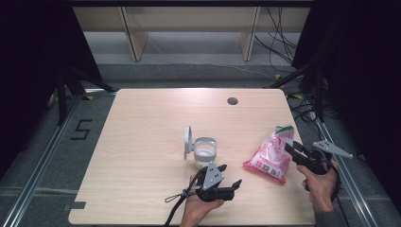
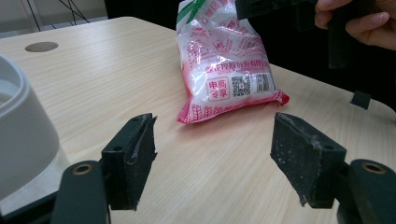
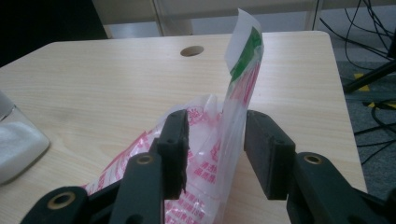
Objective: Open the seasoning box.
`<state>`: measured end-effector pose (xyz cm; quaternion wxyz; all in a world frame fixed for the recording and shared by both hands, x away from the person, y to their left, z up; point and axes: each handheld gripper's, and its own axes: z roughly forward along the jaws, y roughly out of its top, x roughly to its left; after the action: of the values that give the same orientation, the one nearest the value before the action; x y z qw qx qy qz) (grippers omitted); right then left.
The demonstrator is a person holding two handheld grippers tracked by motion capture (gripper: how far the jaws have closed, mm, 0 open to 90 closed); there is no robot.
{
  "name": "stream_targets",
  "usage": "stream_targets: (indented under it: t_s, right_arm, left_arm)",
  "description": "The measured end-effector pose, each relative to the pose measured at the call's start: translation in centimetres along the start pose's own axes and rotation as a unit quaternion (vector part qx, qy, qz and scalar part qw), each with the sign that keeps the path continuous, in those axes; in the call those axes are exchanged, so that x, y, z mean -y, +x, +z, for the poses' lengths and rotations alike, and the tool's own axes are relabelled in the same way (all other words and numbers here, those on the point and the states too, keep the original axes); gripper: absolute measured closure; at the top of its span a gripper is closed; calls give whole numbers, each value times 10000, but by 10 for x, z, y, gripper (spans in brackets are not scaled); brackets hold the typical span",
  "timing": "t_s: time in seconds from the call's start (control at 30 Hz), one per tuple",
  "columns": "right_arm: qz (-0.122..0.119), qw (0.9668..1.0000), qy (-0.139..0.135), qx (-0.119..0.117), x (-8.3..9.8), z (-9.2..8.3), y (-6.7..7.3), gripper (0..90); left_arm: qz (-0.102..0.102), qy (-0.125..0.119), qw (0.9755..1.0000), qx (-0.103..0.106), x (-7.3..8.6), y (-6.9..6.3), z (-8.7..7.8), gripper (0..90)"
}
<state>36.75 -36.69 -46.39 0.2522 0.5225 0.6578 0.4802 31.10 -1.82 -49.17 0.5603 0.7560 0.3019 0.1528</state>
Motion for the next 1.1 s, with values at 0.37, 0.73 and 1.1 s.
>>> stream_targets:
  t_s: [0.37,0.73,1.1]
  right_arm:
    - [-38,9998,-169,-85,2,-8,8,584]
    - [-208,9988,-63,-433,4,-8,26,531]
    - [-164,9972,147,-709,10,-4,45,451]
  left_arm:
    - [-47,-75,9998,-199,3,9,-20,301]
    - [-1,44,9994,-352,3,17,-33,301]
    - [-68,77,9983,-577,5,26,-47,301]
